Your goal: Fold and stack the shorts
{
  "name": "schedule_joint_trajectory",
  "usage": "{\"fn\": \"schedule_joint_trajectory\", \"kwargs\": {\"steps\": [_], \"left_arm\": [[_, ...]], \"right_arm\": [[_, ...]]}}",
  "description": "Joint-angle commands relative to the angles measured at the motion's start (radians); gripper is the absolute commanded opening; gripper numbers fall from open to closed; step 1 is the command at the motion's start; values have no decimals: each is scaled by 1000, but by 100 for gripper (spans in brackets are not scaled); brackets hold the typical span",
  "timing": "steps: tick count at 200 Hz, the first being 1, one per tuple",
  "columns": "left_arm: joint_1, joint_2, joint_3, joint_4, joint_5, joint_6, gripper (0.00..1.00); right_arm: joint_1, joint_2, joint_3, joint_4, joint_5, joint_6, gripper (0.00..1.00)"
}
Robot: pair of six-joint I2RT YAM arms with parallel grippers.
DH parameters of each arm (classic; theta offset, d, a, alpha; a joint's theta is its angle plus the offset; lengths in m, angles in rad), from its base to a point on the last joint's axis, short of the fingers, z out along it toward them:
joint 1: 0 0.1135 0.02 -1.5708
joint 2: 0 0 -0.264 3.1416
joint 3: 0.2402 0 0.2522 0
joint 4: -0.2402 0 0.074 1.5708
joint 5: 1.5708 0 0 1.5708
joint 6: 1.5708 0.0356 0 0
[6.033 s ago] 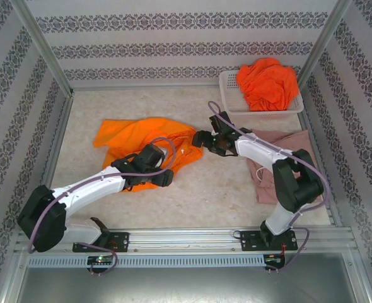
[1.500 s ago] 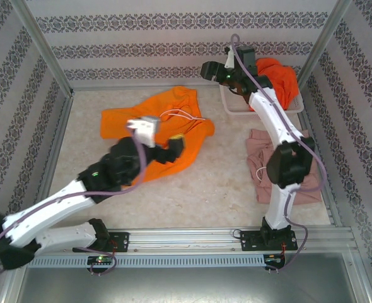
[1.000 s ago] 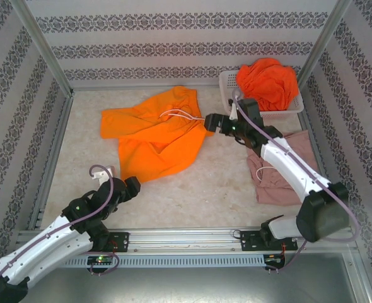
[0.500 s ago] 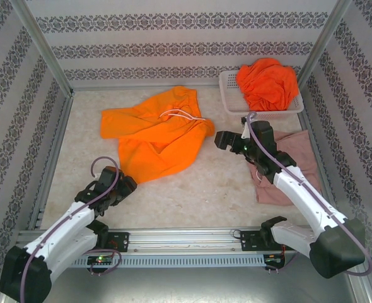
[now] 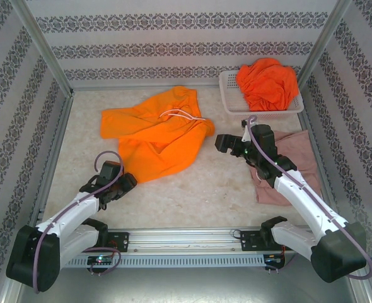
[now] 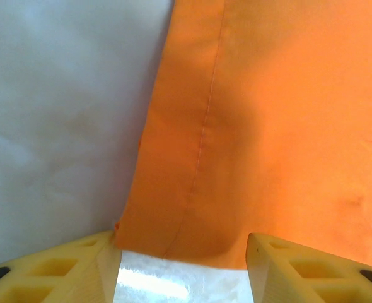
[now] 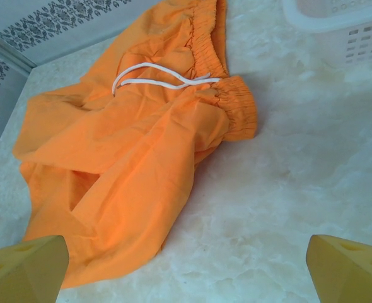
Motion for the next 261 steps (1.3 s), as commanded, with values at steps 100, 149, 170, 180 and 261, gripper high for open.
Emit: {"fn": "schedule_joint_trajectory", "kwargs": {"steps": [100,149,170,180,261], "left_arm": [[73,125,183,88,-9,131,6],[127,-82,345,-143,-72,254,0],[148,-162,416,-268,-129,304,0],[160,-189,439,-317,-155,323,0],[217,-179,505,-349,-100,337,0]], "right_arm": [[13,59,-7,47,-54,-147,96],[140,76,10,45,57,-539,97],[219,121,21,16,130,-745,98],[255,155,30,10,170,-820,98],[372,580,191,154,309,-998,91]]}}
